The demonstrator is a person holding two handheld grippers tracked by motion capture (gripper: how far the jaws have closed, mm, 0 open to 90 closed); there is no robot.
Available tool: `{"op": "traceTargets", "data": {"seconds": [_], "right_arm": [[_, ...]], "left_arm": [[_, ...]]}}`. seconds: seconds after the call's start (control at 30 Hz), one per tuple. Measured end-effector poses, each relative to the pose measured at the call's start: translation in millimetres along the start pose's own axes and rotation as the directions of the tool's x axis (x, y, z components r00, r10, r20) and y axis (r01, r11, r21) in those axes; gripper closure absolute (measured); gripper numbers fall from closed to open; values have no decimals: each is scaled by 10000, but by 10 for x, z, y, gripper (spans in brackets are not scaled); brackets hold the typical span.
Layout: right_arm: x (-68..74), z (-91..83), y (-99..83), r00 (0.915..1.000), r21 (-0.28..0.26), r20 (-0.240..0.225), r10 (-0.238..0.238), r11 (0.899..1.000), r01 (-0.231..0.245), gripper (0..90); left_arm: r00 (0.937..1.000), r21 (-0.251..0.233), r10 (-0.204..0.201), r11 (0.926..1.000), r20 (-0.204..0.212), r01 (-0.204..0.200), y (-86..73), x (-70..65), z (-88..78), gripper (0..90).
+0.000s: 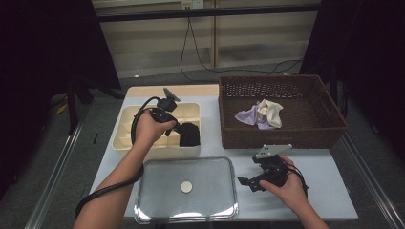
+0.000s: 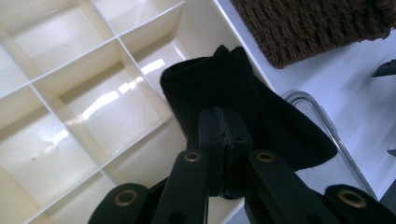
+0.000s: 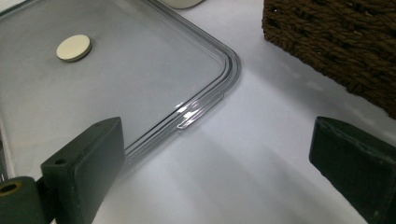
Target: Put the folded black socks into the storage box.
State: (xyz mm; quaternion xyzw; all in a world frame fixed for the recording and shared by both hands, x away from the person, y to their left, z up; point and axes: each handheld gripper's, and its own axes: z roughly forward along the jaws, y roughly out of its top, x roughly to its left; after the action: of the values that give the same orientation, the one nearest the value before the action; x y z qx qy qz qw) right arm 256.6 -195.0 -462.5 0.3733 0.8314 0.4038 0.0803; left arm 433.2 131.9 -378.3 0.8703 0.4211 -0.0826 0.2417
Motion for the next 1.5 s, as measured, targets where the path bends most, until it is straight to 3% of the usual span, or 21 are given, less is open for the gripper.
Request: {"op": "traceTargets", "data": {"seconds": [0.3, 0.67, 0.8, 0.97, 1.13, 1.33, 1.5], "right_arm": [[4, 3, 1, 10000, 20, 26, 4, 10000, -4, 36], [7, 2, 2, 10000, 29, 29, -24, 10000, 24, 36], [13, 2, 7, 10000, 24, -23, -50, 10000, 50, 36], [22, 10, 8, 10000, 69, 30, -82, 9999, 81, 36], [24, 15, 7, 10000, 61, 5, -76, 10000, 76, 36], [27, 29, 11, 9999, 93, 13, -142, 9999, 142, 36], [37, 35, 17, 9999, 115, -21, -141, 9998, 141, 36]], "left_arm": [[9997, 120, 140, 9998, 209, -143, -26, -76, 117, 894], [9995, 190, 163, 9997, 258, -168, -41, -69, 237, 900], [9988, 204, 178, 9996, 451, -188, -61, -76, 303, 900], [9984, 672, 362, 9970, 425, -391, -80, -129, 418, 900], [9981, 692, 397, 9967, 468, -429, -104, -127, 491, 900], [9969, 1304, 766, 9884, 166, -781, -86, -150, 593, 900], [9955, 1462, 945, 9847, 94, -948, -69, -165, 609, 900]]}}
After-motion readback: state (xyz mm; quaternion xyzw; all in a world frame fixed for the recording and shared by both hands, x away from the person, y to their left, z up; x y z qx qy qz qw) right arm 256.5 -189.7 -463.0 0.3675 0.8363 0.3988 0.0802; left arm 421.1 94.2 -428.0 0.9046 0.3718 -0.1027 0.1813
